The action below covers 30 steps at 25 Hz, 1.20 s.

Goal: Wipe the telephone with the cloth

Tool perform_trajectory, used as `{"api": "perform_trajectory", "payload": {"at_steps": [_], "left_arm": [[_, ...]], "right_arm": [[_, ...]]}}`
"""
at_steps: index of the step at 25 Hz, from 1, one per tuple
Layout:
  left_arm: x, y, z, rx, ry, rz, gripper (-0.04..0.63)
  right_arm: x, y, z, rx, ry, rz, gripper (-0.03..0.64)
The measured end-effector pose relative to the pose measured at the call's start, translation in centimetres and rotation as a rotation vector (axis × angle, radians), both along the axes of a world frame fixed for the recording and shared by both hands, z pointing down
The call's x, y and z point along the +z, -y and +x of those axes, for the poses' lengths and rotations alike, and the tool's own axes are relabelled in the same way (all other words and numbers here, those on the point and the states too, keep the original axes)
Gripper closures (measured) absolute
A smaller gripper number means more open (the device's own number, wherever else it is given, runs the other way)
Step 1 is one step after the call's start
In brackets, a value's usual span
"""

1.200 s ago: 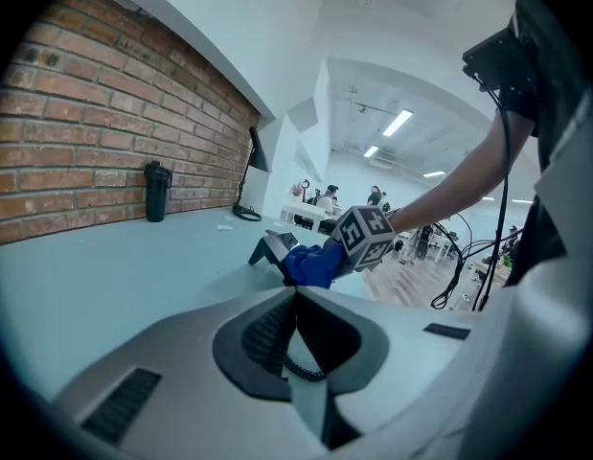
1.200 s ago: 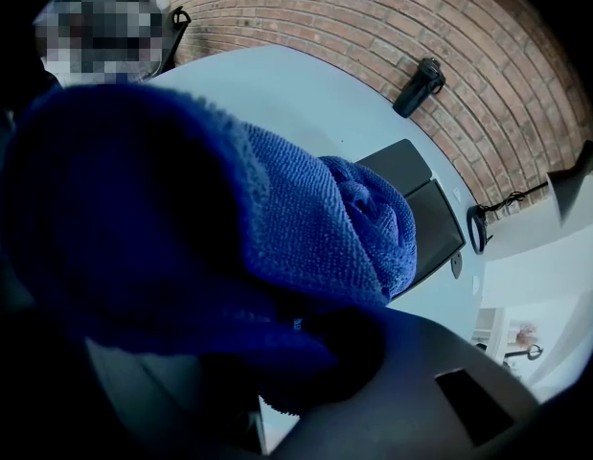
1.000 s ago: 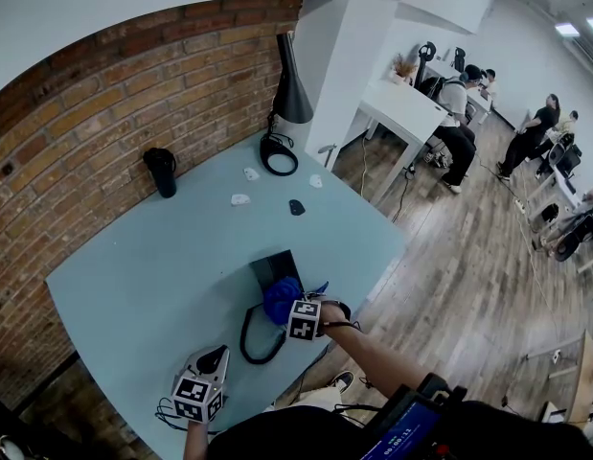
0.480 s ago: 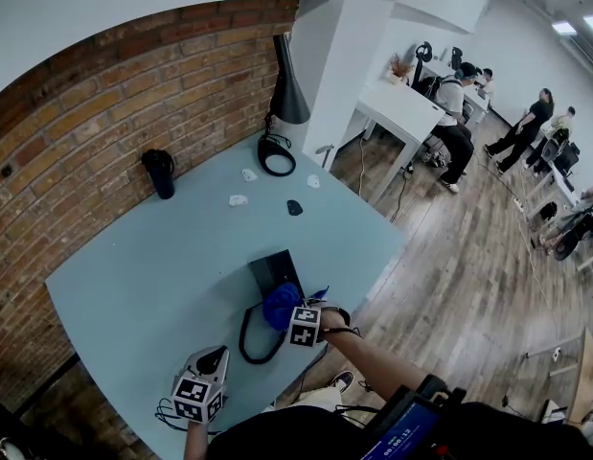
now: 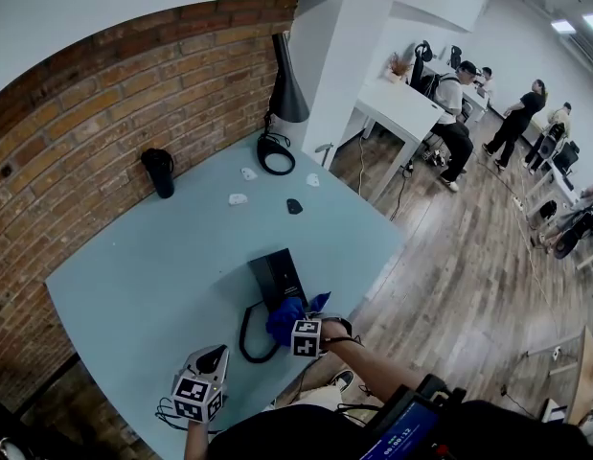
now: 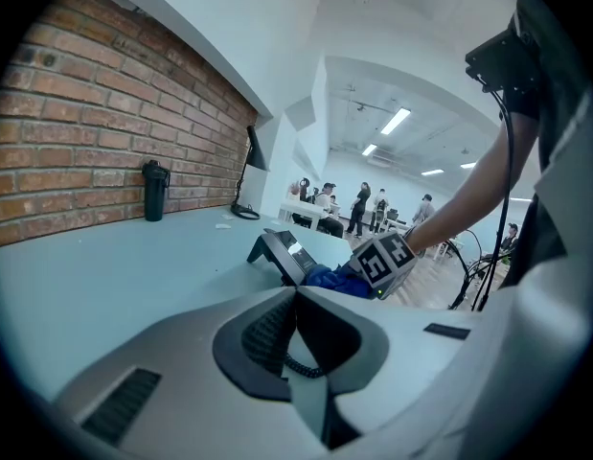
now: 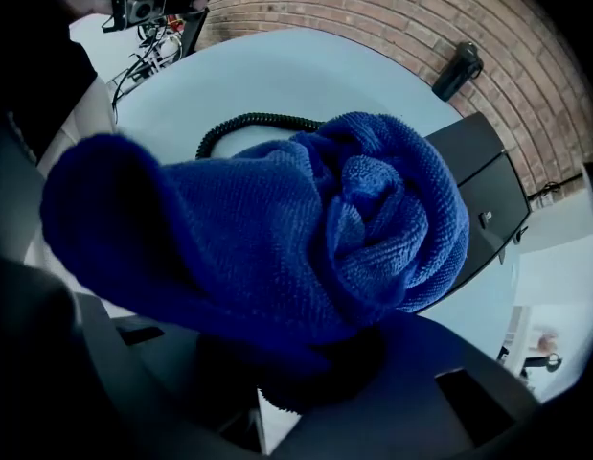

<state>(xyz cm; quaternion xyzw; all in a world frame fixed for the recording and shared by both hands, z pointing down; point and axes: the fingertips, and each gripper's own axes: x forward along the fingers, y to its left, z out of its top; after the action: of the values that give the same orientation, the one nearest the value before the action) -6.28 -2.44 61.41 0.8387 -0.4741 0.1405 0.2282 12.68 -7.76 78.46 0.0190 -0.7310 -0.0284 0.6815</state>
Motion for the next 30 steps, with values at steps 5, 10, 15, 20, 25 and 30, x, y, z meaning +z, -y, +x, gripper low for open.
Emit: {"api": "perform_trajectory", "payload": {"at_steps": [5,10,15,20,25,30], "left_arm": [[0.3,-0.2,-0.6,-0.014,-0.003,-0.014,0.589],[0.4,-0.1,-0.5,-0.012,-0.010,-0.011,0.589],[0.6,0.0,-0.4,-0.007,-0.009,-0.018,0.589],[0.8,-0.2,-0.8,-0.014,-0.006,-0.020,0.589],[0.8,-0.2,-1.4,-0.037,-0.007,-0.029,0.589],[1.0,-0.1,-1.2,-0.036,-0.009,-0.043,0.589]], "right_arm": [[-2.4,0.6,-0.5,0.123,0.124,-0.069,0.557],[-8.5,5.5,-1.9,0.175,0.282,0.036,0.557],[-16.5,13.6,-3.2,0.207,0.441,0.339,0.558],[-22.3,20.4,-3.0,0.194,0.409,0.695,0.558],[-23.0,23.5,-1.8,0.048,0.153,0.903,0.558],[-18.3,22.3,-1.7,-0.040,0.022,0.800,0.558]]}}
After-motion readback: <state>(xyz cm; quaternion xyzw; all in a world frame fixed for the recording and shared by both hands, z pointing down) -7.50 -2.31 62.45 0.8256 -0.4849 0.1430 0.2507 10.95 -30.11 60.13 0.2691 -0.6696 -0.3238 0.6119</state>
